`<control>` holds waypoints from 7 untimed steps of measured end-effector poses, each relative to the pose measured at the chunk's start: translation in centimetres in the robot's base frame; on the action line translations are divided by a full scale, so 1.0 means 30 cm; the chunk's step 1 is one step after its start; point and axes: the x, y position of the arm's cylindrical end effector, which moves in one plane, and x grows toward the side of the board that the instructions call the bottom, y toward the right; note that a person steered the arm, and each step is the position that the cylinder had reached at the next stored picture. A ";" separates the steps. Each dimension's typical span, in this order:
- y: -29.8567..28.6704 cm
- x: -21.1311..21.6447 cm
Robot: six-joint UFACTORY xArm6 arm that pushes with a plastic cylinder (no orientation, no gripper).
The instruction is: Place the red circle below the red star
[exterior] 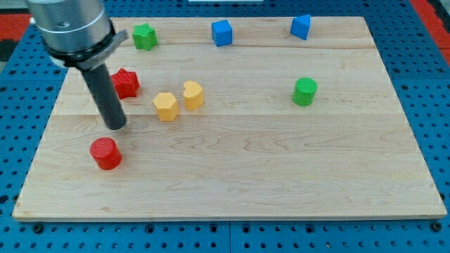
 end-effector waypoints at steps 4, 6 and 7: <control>0.044 0.001; 0.092 -0.029; 0.102 -0.077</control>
